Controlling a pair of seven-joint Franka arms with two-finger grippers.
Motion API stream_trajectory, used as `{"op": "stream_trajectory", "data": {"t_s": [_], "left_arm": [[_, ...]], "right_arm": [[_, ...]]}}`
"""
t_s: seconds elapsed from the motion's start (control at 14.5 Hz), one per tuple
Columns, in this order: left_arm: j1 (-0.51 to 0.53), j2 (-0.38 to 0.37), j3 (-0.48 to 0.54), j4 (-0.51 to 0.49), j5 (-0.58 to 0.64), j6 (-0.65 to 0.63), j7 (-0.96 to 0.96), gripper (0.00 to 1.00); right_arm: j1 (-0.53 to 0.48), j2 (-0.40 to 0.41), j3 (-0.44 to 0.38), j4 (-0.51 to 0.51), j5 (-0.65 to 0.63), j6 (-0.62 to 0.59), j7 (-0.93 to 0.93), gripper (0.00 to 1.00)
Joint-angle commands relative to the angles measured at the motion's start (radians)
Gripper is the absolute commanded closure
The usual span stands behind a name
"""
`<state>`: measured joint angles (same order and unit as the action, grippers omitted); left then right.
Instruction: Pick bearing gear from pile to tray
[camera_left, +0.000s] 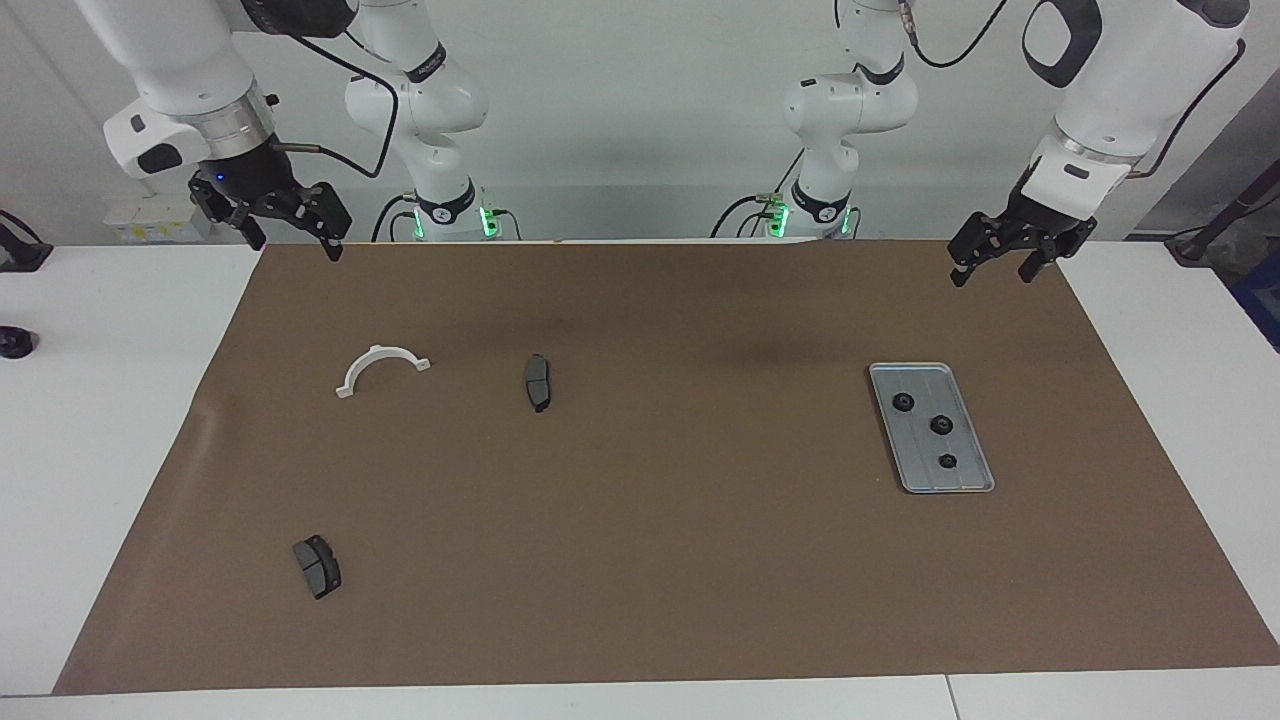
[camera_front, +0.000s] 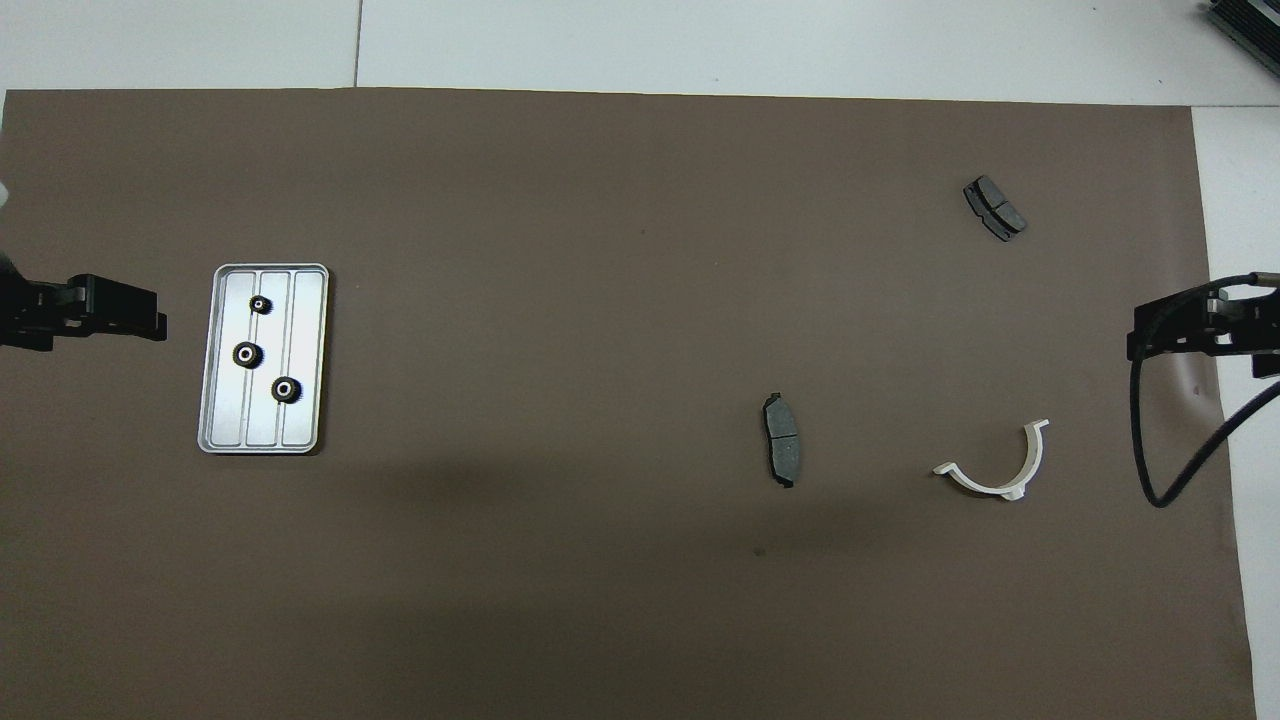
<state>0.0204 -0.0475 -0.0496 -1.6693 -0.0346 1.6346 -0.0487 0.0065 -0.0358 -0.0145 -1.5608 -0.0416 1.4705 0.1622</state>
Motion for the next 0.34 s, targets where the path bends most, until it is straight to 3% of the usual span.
{"op": "stream_trajectory", "data": {"t_s": [0.0, 0.28], "left_arm": [[0.003, -0.015, 0.002, -0.021, 0.002, 0.007, 0.015, 0.00], [0.001, -0.015, 0.000, -0.021, 0.002, 0.005, 0.016, 0.00]], "right_arm": [[-0.016, -0.024, 0.011, -0.030, 0.020, 0.021, 0.005, 0.00], [-0.016, -0.024, 0.010, -0.030, 0.020, 0.021, 0.005, 0.00]]}}
